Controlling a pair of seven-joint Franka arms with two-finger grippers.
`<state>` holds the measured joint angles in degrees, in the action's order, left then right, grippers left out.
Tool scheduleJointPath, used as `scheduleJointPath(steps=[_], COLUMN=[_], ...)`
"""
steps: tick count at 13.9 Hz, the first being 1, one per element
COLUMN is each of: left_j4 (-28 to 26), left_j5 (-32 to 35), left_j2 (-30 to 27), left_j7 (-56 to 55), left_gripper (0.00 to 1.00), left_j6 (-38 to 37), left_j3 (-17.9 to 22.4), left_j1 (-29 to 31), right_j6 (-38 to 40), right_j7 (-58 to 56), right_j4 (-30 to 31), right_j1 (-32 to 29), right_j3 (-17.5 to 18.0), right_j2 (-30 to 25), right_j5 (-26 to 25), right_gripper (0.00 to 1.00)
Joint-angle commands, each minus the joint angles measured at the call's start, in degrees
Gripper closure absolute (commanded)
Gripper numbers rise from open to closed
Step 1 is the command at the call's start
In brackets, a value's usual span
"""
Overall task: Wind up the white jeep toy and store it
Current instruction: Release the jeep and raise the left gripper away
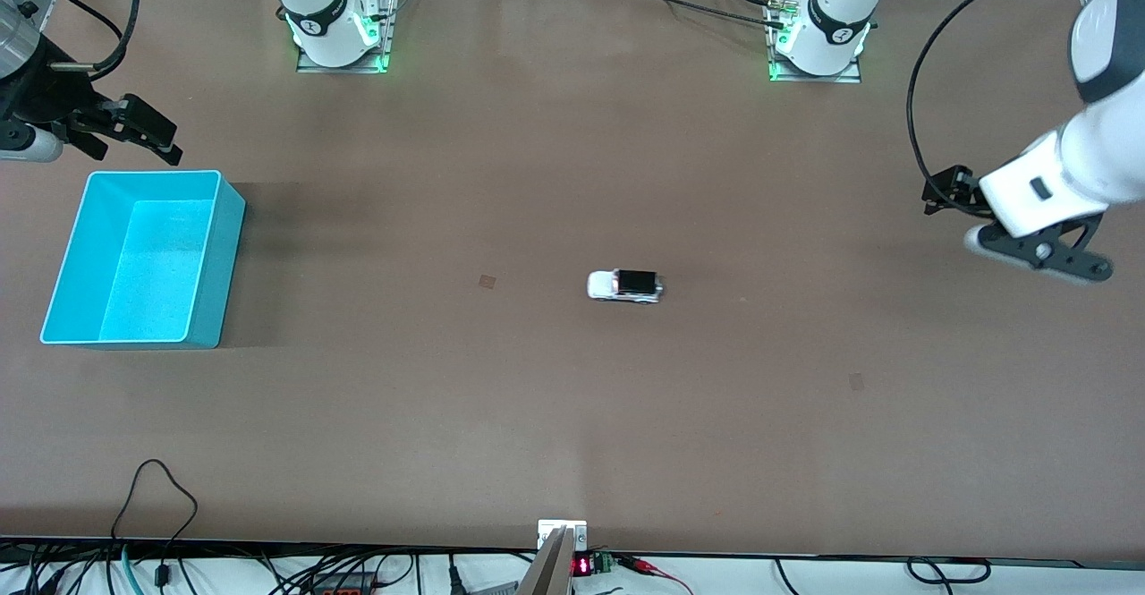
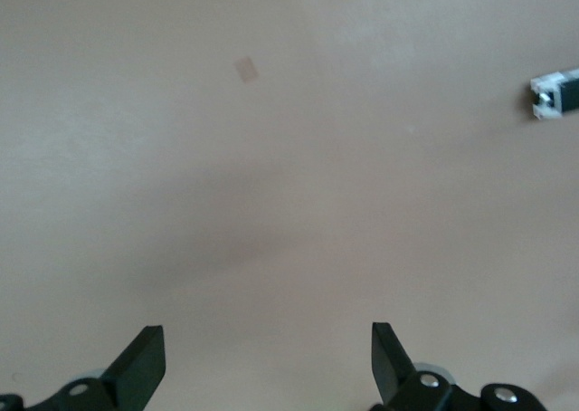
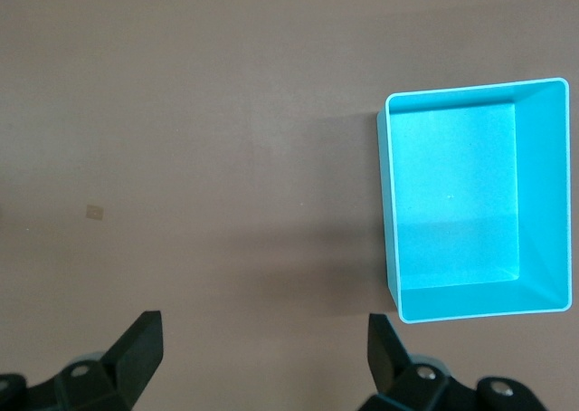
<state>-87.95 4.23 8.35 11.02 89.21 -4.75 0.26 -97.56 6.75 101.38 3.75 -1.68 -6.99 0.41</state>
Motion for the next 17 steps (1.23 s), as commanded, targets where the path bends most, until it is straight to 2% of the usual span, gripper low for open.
scheduleJointPath(steps=[1, 2, 7, 9, 12, 17], left_j4=[-6.9, -7.1, -13.8, -14.3, -14.5, -12.4], left_j5=[0.0, 0.0, 0.0, -0.1, -5.3, -4.6], left_j2=[-6.8, -7.6, -12.5, -13.0, -12.8, -12.0], left_j7=[-5.3, -6.9, -10.2, -10.1, -9.9, -9.9], left_gripper=[0.0, 0.0, 0.0, 0.0, 0.0, 0.0], left_j6=[4.1, 4.3, 6.7, 6.7, 6.8, 5.2], left_j3=[4.1, 6.0, 7.2, 7.1, 7.1, 7.0], left_j1=[-3.1, -4.3, -5.7, -5.5, -4.3, -4.2], right_j6=[0.5, 0.5, 0.5, 0.5, 0.5, 0.5], right_j7=[-0.4, -0.4, -0.4, -0.4, -0.4, -0.4], right_j4=[-0.3, -0.3, -0.3, -0.3, -0.3, -0.3], right_j1=[0.4, 0.3, 0.4, 0.3, 0.4, 0.4], right_j3=[-0.3, -0.3, -0.3, -0.3, -0.3, -0.3], right_j2=[0.0, -0.1, -0.1, -0.1, 0.0, -0.1], right_j5=[-0.1, -0.1, -0.1, -0.1, -0.1, -0.1], right_gripper=[0.0, 0.0, 0.0, 0.0, 0.0, 0.0])
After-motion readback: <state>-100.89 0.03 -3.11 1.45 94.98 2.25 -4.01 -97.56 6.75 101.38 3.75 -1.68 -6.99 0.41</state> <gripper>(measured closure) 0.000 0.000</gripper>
